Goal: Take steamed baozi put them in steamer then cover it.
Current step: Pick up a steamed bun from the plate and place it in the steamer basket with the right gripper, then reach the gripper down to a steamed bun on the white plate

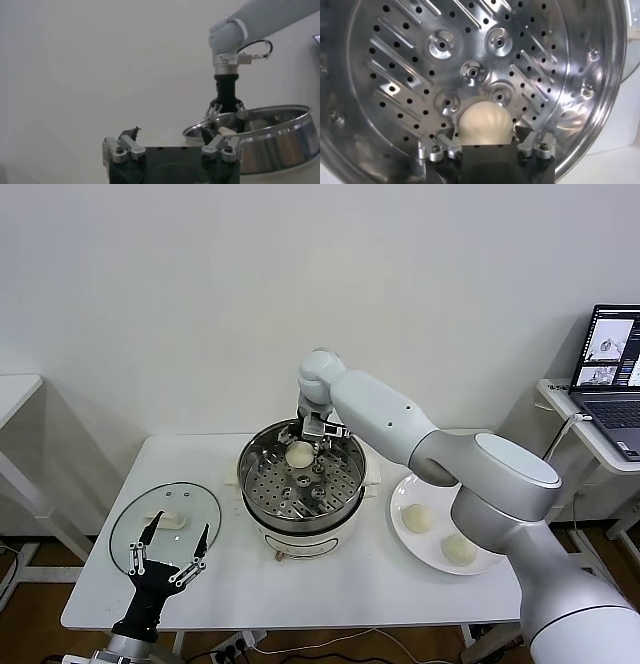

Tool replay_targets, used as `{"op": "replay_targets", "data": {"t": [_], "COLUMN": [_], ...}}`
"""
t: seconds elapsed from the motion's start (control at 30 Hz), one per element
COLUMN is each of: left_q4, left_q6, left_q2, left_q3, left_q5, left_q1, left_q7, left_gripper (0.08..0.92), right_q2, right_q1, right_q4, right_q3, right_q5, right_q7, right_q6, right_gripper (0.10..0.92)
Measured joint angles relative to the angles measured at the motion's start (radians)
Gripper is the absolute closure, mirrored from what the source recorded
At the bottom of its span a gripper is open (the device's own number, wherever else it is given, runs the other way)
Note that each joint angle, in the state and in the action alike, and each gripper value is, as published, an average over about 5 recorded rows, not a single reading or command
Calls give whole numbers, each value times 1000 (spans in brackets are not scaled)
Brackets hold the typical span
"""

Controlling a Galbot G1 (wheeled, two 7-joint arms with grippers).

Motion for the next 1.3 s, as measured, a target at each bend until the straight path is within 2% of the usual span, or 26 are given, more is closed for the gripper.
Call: {"op": "replay_targets", "data": {"t": [0.17, 0.33, 0.53, 0.7, 0.97, 1.3], "left_q4": [-3, -3, -3, 0, 3, 2], "left_q6": [1, 2, 4, 7, 8, 4], "left_q2": [0, 1, 3, 3, 3, 0], "left_q3": [-2, -2, 6, 13, 12, 4], "left_q5": [0, 0, 0, 2, 2, 2], "left_q1": [2, 1, -3, -8, -7, 3], "left_q7": [0, 0, 0, -1, -4, -4], "left_gripper": [177, 177, 177, 177, 177, 177], "right_q2": [-91, -222, -394, -515, -603, -604], "right_q1": [62, 142, 200, 202, 141, 38], "right_q4": [92, 165, 231, 276, 300, 268], "right_q3": [-45, -118, -231, -333, -431, -460], "right_q5": [169, 391, 662, 824, 944, 975], "right_q7": [-66, -103, -113, -99, -47, 12], "right_q6": [-100, -266, -489, -638, -784, -860], "right_gripper": [203, 203, 203, 203, 203, 203]}}
